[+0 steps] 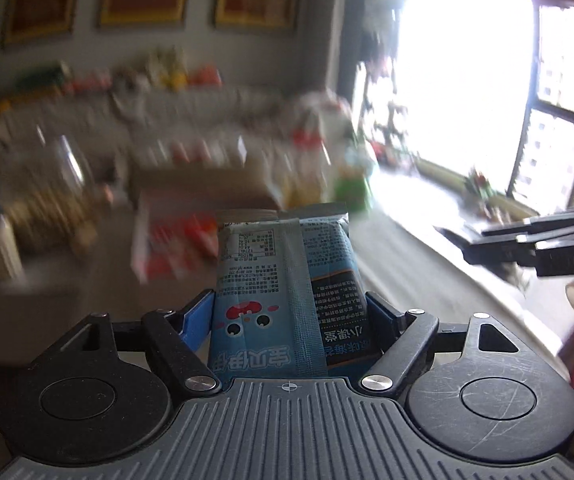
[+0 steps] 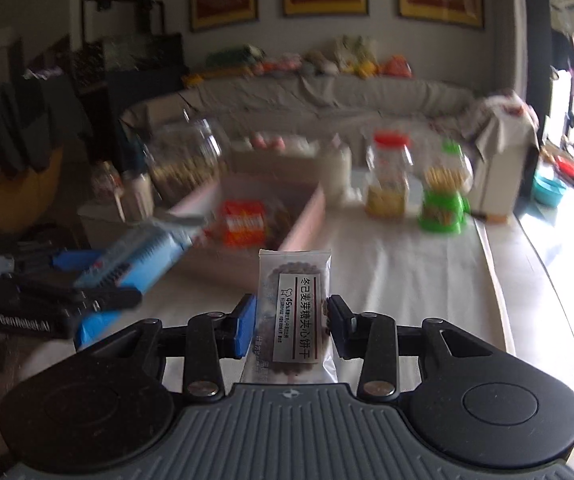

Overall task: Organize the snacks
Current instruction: 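Carry both items over the pink box and open both tools, dropping them inside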

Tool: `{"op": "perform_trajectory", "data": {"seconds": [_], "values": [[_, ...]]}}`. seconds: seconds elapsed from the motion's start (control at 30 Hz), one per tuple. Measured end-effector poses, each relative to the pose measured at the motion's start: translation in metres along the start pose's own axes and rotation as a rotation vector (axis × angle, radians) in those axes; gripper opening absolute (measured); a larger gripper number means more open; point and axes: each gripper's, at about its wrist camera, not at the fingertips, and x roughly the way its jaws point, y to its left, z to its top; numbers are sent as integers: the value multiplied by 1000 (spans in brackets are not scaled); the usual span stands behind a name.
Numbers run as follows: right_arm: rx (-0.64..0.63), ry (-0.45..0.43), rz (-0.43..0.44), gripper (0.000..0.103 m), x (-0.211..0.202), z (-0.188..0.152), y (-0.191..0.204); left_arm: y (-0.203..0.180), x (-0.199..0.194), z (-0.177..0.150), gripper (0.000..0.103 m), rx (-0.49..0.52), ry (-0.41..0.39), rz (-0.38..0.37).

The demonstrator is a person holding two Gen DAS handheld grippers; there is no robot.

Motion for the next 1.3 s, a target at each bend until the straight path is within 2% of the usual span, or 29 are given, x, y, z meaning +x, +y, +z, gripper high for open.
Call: {"op": "perform_trajectory", "data": {"seconds": [0.07,0.13,0.27,0.37,0.43,0.47,0.57,0.7,0.9,1.07,1.17,1.3], "values": [[-18,-70,13,39,-6,35,6,15,-11,32,84,12,-92,48],[-43,-125,16,39,-3,68,14,31,-6,59,85,-8,-139,75],[-63,-139,4,39,33,120,25,62,52,87,85,-120,-94,51],[-73,-112,-28,39,66,137,30,81,110,75,87,-232,-22,-34],[-83,-84,-38,39,86,141,32,94,147,58,91,-302,25,-81],[-88,-69,-49,39,97,141,32,99,166,50,90,-313,66,-73],[-85,-3,-75,39,133,137,31,102,205,33,90,-236,182,-25],[-32,92,-37,39,187,133,24,100,206,24,90,-128,143,-17],[121,244,160,39,274,136,19,101,212,16,90,-65,161,-5],[185,400,172,39,330,119,20,101,208,10,87,-36,124,-11],[200,385,158,39,332,113,17,101,206,9,87,-19,114,-1],[175,372,126,39,329,110,9,107,189,14,86,-87,64,-3]]}}
